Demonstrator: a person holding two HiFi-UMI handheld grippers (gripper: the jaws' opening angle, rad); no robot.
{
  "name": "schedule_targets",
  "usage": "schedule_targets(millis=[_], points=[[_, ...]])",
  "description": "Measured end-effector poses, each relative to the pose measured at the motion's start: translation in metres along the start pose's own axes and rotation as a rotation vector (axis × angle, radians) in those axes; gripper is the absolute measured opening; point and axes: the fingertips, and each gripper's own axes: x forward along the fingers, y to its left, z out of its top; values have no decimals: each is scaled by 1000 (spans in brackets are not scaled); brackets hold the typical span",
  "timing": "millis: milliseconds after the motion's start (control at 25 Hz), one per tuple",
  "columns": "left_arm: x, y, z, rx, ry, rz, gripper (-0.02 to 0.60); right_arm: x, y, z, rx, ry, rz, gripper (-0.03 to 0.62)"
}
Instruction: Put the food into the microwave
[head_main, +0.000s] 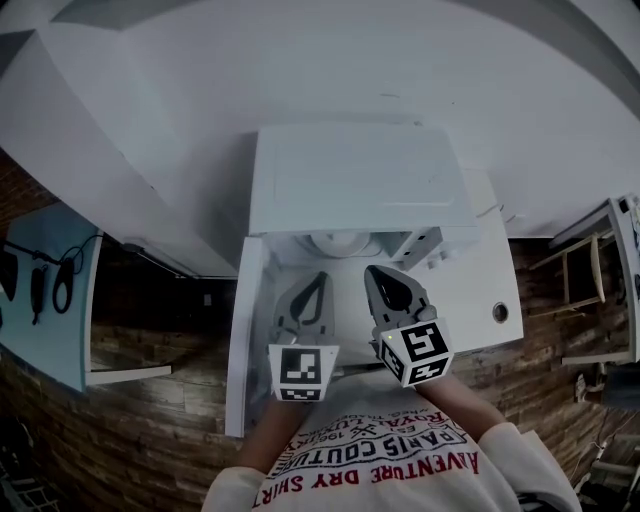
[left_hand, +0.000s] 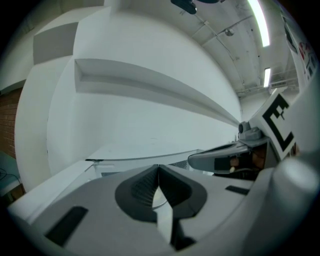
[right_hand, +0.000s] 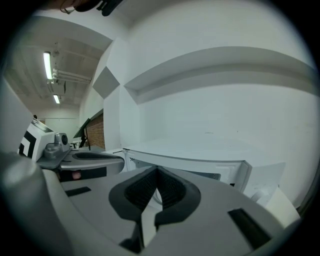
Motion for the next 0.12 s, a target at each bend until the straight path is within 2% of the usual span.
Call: schedule_targets(millis=[120], points=[[0, -2, 0, 4, 0, 0, 6, 1, -2, 0, 16, -2, 1, 11]])
